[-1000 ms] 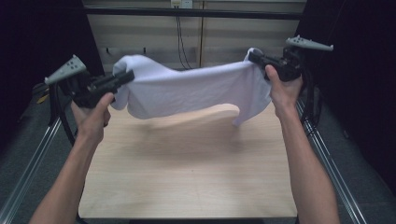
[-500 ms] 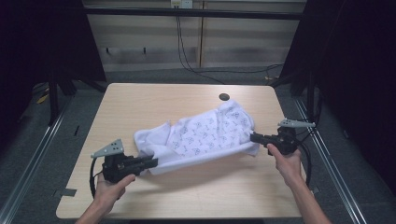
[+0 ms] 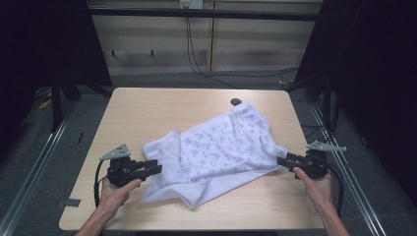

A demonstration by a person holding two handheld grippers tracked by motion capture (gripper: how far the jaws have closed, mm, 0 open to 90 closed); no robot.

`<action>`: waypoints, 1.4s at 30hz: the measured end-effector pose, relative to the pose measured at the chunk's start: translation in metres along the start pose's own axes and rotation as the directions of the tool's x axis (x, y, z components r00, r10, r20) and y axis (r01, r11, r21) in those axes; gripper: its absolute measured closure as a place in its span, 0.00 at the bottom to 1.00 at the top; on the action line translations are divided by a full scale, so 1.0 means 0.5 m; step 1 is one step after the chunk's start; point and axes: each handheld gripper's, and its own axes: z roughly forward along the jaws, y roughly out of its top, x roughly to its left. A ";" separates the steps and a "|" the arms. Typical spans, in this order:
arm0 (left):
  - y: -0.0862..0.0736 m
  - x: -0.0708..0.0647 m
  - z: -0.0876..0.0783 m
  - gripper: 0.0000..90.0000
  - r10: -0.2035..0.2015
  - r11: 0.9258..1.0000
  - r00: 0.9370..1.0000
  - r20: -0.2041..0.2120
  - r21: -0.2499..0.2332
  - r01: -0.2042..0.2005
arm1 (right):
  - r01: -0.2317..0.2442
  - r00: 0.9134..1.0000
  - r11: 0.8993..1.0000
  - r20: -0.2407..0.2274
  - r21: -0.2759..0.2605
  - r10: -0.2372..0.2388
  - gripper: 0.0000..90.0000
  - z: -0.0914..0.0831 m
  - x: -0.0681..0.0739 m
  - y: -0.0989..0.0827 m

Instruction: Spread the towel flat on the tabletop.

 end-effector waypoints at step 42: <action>-0.048 0.073 0.062 0.82 -0.018 0.981 0.997 -0.078 0.193 0.033 | 0.433 0.782 0.894 -0.540 0.114 -0.309 0.47 0.245 0.428 -0.067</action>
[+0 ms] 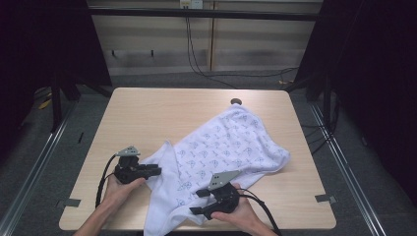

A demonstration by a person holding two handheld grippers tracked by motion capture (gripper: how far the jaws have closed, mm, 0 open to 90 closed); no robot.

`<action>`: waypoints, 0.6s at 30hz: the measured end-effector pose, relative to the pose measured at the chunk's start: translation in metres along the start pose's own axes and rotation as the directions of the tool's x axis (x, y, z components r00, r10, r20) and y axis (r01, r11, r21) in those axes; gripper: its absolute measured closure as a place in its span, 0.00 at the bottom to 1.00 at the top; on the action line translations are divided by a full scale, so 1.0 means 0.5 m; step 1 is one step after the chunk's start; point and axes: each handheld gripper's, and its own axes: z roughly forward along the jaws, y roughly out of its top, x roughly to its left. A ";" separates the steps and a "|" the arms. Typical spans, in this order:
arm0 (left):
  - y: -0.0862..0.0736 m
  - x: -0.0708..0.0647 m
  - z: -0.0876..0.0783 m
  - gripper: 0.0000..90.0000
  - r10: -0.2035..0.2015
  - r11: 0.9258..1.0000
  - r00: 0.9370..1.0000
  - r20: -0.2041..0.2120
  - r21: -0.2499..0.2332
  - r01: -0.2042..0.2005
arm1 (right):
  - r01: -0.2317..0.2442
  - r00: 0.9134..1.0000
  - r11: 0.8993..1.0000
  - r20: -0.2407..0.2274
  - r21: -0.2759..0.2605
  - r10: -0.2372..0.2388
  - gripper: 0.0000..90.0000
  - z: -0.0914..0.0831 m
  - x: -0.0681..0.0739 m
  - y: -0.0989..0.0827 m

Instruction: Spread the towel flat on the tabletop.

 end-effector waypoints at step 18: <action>-0.007 -0.088 0.026 0.75 0.072 0.994 0.991 0.113 0.079 -0.081 | -0.211 0.896 0.973 0.380 -0.093 0.230 0.96 -0.206 -0.204 -0.086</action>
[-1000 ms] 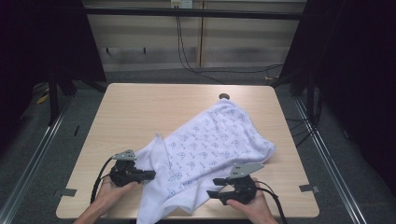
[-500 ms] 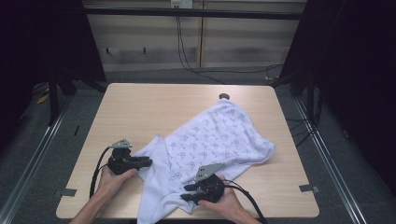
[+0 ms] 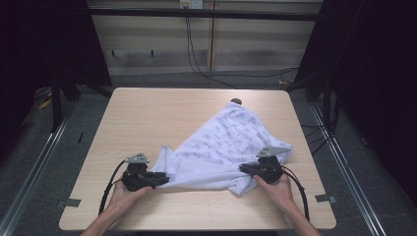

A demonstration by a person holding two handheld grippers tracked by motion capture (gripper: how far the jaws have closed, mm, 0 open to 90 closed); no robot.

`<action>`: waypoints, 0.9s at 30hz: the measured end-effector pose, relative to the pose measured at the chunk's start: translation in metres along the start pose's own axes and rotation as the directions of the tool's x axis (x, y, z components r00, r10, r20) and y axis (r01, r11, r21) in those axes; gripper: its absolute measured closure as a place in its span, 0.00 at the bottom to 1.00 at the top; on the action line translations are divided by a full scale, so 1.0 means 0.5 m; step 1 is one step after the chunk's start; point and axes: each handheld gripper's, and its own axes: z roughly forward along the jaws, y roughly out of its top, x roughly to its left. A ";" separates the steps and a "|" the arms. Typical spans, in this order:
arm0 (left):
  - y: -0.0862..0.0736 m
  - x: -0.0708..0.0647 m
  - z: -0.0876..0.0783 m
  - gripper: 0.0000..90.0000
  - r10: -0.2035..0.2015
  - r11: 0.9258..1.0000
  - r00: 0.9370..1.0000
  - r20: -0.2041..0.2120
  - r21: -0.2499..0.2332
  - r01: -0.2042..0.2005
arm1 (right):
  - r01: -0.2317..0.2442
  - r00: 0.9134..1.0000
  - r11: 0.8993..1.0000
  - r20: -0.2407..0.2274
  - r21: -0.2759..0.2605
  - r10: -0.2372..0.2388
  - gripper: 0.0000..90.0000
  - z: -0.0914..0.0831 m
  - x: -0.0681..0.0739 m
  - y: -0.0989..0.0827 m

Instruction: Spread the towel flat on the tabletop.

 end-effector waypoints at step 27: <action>0.056 0.118 0.012 0.59 -0.067 0.993 0.988 -0.139 -0.103 0.053 | 0.039 0.972 0.999 -0.233 0.008 -0.037 0.71 0.113 0.096 0.087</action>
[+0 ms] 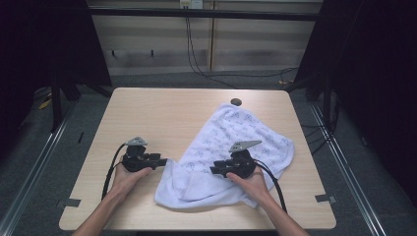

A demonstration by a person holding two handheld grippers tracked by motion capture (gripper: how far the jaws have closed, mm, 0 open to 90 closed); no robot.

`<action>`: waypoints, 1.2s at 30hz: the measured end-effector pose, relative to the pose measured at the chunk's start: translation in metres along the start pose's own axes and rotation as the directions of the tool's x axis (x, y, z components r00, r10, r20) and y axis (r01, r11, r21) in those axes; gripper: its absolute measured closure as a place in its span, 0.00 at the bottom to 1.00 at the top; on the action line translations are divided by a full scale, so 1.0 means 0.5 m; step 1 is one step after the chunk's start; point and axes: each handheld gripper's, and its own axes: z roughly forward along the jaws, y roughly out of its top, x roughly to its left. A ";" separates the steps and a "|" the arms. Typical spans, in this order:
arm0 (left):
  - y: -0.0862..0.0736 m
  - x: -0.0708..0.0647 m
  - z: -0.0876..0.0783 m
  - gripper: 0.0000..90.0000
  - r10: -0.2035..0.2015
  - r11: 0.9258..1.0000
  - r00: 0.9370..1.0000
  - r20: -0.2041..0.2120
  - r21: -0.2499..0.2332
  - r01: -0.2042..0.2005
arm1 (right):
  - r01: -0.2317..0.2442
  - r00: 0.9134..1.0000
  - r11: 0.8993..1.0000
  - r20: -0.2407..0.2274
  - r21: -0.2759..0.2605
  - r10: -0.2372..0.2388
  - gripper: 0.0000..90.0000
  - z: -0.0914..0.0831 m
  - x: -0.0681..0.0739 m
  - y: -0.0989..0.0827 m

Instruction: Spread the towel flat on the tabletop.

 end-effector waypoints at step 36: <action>0.013 -0.045 -0.145 0.99 0.029 0.970 0.994 0.108 -0.242 -0.002 | 0.008 1.000 0.979 0.025 -0.204 -0.003 0.94 -0.191 0.053 -0.029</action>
